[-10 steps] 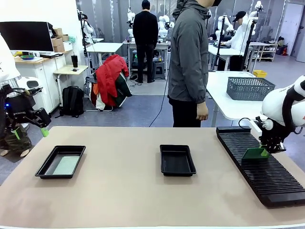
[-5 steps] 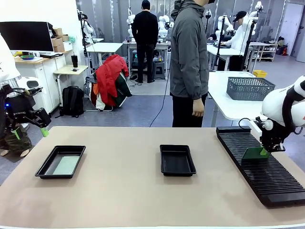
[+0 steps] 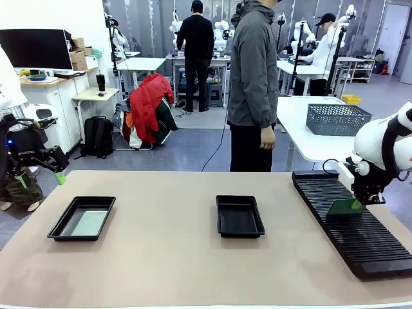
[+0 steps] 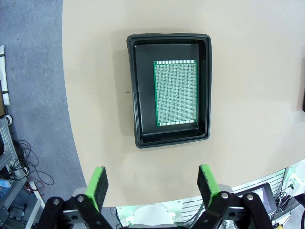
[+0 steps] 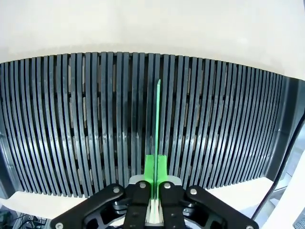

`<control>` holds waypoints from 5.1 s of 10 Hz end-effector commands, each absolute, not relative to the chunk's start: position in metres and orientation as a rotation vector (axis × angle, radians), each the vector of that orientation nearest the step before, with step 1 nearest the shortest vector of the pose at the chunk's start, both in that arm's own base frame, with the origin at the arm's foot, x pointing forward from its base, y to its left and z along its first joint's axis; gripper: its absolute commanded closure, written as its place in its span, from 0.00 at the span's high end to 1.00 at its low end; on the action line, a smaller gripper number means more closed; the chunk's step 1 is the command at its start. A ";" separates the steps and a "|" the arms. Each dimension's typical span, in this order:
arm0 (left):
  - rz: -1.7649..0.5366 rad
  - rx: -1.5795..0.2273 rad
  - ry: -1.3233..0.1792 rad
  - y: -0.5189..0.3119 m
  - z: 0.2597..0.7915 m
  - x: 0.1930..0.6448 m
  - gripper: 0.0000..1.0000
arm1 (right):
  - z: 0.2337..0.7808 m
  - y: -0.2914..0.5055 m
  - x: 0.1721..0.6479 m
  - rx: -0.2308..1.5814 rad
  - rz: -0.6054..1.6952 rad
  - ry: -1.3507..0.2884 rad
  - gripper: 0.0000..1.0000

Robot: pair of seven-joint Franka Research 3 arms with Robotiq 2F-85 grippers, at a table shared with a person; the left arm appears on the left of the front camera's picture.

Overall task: Inspect and transfer BCBs to ESD trays.
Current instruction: Pick up the Blank PCB from the PCB Rack and place it in the right ESD tray.

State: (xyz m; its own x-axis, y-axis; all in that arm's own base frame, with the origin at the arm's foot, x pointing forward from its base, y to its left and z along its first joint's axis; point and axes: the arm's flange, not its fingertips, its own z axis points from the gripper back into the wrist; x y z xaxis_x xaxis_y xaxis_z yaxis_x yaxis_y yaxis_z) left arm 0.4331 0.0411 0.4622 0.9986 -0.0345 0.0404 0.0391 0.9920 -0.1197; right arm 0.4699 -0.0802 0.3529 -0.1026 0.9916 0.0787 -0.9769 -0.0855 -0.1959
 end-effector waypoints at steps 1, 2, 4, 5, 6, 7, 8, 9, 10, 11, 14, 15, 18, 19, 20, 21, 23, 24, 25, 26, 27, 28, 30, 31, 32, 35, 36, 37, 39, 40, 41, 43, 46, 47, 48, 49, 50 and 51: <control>-0.034 -0.120 -0.048 0.041 0.461 0.433 1.00 | 0.364 -0.085 0.468 0.003 1.661 -0.258 0.00; -0.034 -0.120 -0.048 0.041 0.461 0.433 1.00 | 0.372 -0.086 0.468 0.005 1.650 -0.254 0.00; -0.034 -0.120 -0.048 0.041 0.461 0.433 1.00 | 0.406 -0.085 0.466 -0.010 1.652 -0.248 0.00; -0.034 -0.120 -0.048 0.041 0.461 0.433 1.00 | 0.426 -0.082 0.464 -0.013 1.655 -0.230 0.00; -0.034 -0.120 -0.048 0.041 0.461 0.433 1.00 | 0.448 -0.080 0.462 -0.017 1.651 -0.205 0.00; -0.034 -0.120 -0.048 0.041 0.461 0.433 1.00 | 0.472 -0.078 0.461 -0.010 1.657 -0.185 0.00; -0.034 -0.120 -0.048 0.041 0.461 0.433 1.00 | 0.500 -0.075 0.460 -0.005 1.659 -0.159 0.00; -0.034 -0.120 -0.048 0.041 0.461 0.433 1.00 | 0.525 -0.074 0.459 0.009 1.657 -0.136 0.00; -0.034 -0.120 -0.048 0.041 0.461 0.433 1.00 | 0.548 -0.071 0.458 0.024 1.663 -0.114 0.00; -0.034 -0.120 -0.048 0.041 0.461 0.433 1.00 | 0.568 -0.069 0.459 0.030 1.663 -0.100 0.00; -0.034 -0.120 -0.048 0.041 0.461 0.433 1.00 | 0.610 -0.068 0.456 0.024 1.682 -0.126 0.00; -0.034 -0.120 -0.048 0.041 0.461 0.433 1.00 | 0.616 -0.069 0.456 0.022 1.681 -0.123 0.00; -0.034 -0.120 -0.048 0.041 0.461 0.433 1.00 | 0.621 -0.070 0.451 0.004 1.684 -0.142 0.00; -0.034 -0.120 -0.048 0.041 0.461 0.433 1.00 | 0.621 -0.070 0.451 0.004 1.684 -0.142 0.00; -0.034 -0.120 -0.048 0.041 0.461 0.433 1.00 | 0.621 -0.070 0.451 0.004 1.684 -0.142 0.00; -0.034 -0.120 -0.048 0.041 0.461 0.433 1.00 | 0.621 -0.070 0.451 0.004 1.684 -0.142 0.00; -0.034 -0.120 -0.048 0.041 0.461 0.433 1.00 | 0.621 -0.070 0.451 0.004 1.684 -0.142 0.00; -0.034 -0.120 -0.048 0.041 0.461 0.433 1.00 | 0.621 -0.070 0.451 0.004 1.684 -0.142 0.00; -0.034 -0.120 -0.048 0.041 0.461 0.433 1.00 | 0.621 -0.070 0.451 0.004 1.684 -0.142 0.00; -0.034 -0.120 -0.048 0.041 0.461 0.433 1.00 | 0.621 -0.070 0.451 0.004 1.684 -0.142 0.00; -0.034 -0.120 -0.048 0.041 0.461 0.433 1.00 | 0.621 -0.070 0.451 0.004 1.684 -0.142 0.00; -0.034 -0.120 -0.048 0.041 0.461 0.433 1.00 | 0.621 -0.070 0.451 0.004 1.684 -0.142 0.00; -0.034 -0.120 -0.048 0.041 0.461 0.433 1.00 | 0.621 -0.070 0.451 0.004 1.684 -0.142 0.00; -0.034 -0.120 -0.048 0.041 0.461 0.433 1.00 | 0.621 -0.070 0.451 0.004 1.684 -0.142 0.00; -0.034 -0.120 -0.048 0.041 0.461 0.433 1.00 | 0.621 -0.070 0.451 0.004 1.684 -0.142 0.00; -0.034 -0.120 -0.048 0.041 0.461 0.433 1.00 | 0.621 -0.070 0.451 0.004 1.684 -0.142 0.00; -0.034 -0.120 -0.048 0.041 0.461 0.433 1.00 | 0.622 -0.070 0.451 0.002 1.684 -0.144 0.02; -0.034 -0.120 -0.048 0.041 0.461 0.433 1.00 | 0.618 -0.065 0.457 0.048 1.619 -0.181 0.02; -0.034 -0.120 -0.048 0.041 0.461 0.433 1.00 | 0.612 -0.047 0.471 0.173 1.418 -0.285 0.02; -0.034 -0.120 -0.048 0.041 0.461 0.433 1.00 | 0.607 -0.036 0.474 0.219 1.323 -0.299 0.02; -0.034 -0.120 -0.048 0.041 0.461 0.433 1.00 | 0.599 -0.025 0.477 0.257 1.223 -0.300 0.02; -0.034 -0.120 -0.048 0.041 0.461 0.433 1.00 | 0.578 -0.003 0.484 0.371 0.998 -0.302 0.02; -0.034 -0.120 -0.048 0.041 0.461 0.433 1.00 | 0.543 0.031 0.489 0.513 0.727 -0.274 0.02; -0.034 -0.120 -0.048 0.041 0.461 0.433 1.00 | 0.531 0.044 0.488 0.560 0.632 -0.273 0.02; -0.034 -0.120 -0.048 0.041 0.461 0.433 1.00 | 0.519 0.055 0.486 0.595 0.557 -0.274 0.02; -0.034 -0.120 -0.048 0.041 0.461 0.433 1.00 | 0.504 0.068 0.485 0.650 0.477 -0.268 0.02; -0.034 -0.120 -0.048 0.041 0.461 0.433 1.00 | 0.485 0.078 0.485 0.694 0.386 -0.258 0.02; -0.034 -0.120 -0.048 0.041 0.461 0.433 1.00 | 0.465 0.091 0.482 0.740 0.304 -0.263 0.02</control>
